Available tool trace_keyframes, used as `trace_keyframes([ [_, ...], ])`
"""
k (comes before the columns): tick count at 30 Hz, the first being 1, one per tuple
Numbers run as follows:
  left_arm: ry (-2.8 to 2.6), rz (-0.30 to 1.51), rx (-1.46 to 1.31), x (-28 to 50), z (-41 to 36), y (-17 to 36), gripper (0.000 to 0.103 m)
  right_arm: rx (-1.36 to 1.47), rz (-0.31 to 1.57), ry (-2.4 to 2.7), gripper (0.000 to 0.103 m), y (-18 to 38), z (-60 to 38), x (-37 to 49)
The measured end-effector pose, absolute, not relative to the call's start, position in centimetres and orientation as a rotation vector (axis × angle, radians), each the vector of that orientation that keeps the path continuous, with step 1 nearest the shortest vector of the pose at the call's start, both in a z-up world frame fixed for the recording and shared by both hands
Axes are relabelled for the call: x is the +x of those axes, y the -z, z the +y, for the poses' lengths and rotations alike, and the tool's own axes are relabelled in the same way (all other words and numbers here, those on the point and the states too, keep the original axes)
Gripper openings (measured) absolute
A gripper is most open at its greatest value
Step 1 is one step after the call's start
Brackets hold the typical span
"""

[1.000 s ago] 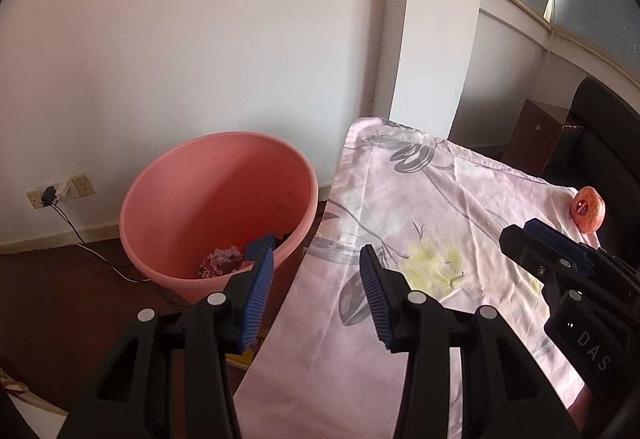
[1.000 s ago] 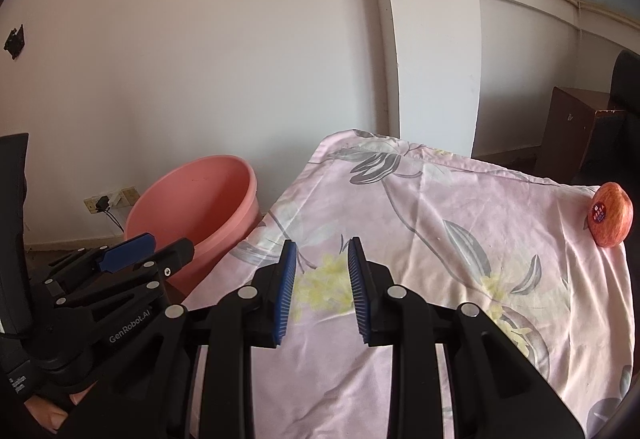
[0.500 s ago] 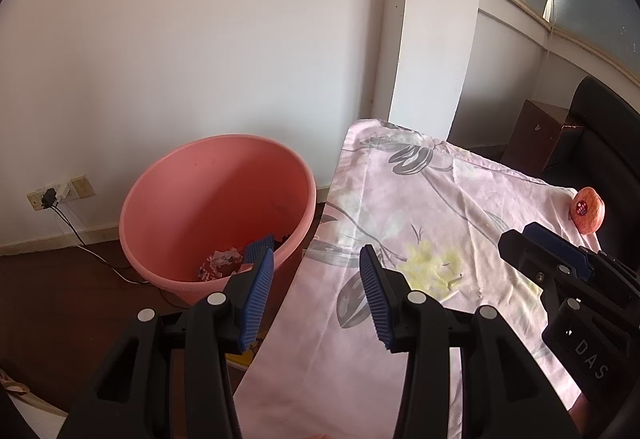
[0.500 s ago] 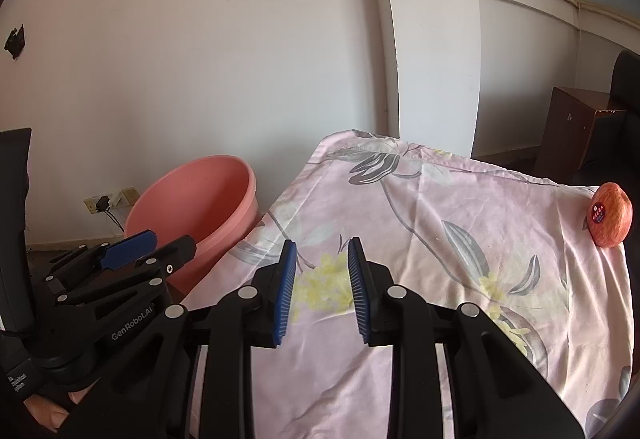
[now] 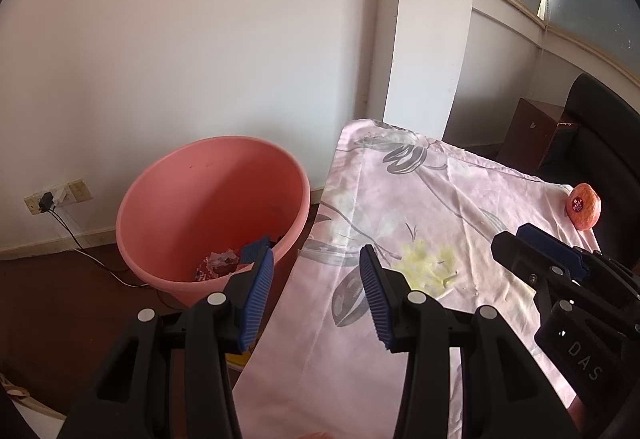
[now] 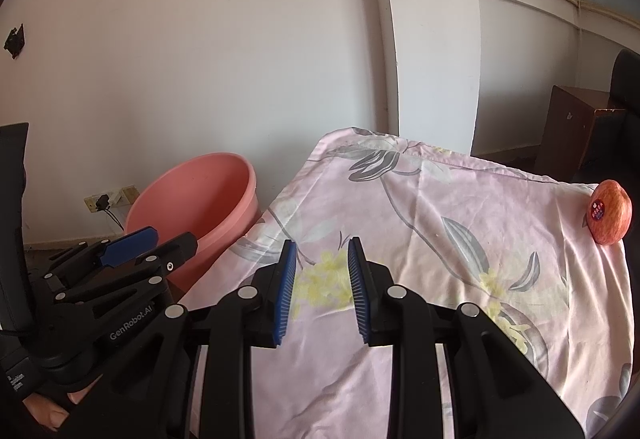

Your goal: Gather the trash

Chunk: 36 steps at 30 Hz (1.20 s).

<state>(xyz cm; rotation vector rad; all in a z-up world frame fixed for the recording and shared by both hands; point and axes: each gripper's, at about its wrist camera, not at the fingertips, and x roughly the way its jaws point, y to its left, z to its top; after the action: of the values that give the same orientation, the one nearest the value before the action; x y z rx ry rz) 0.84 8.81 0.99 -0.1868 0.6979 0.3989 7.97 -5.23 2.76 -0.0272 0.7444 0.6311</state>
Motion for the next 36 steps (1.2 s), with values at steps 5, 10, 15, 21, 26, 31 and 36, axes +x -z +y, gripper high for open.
trace_keyframes([
  [5, -0.396, 0.698, -0.184, 0.76, 8.72, -0.95, 0.044, -0.034, 0.745, -0.636, 0.027, -2.66, -5.19, 7.76],
  [10, -0.396, 0.7, -0.183, 0.78, 8.67, -0.93, 0.044, -0.035, 0.745, -0.639, 0.027, -2.58, -5.26, 7.66],
  [15, -0.393, 0.7, -0.181, 0.67, 8.56, -0.93, 0.044, -0.036, 0.747, -0.638, 0.027, -2.54, -5.27, 7.6],
  [21, -0.391, 0.701, -0.179, 0.66, 8.53, -0.94, 0.044, -0.035, 0.748, -0.638, 0.027, -2.48, -5.32, 7.56],
  [26, -0.384, 0.702, -0.173, 0.6, 8.42, -0.99, 0.044, -0.035, 0.748, -0.638, 0.027, -2.47, -5.35, 7.57],
  [31, -0.377, 0.704, -0.167, 0.6, 8.34, -1.04, 0.044, -0.035, 0.748, -0.639, 0.027, -2.48, -5.38, 7.61],
  [36, -0.372, 0.704, -0.161, 0.61, 8.22, -1.12, 0.044, -0.034, 0.748, -0.639, 0.027, -2.4, -5.49, 7.41],
])
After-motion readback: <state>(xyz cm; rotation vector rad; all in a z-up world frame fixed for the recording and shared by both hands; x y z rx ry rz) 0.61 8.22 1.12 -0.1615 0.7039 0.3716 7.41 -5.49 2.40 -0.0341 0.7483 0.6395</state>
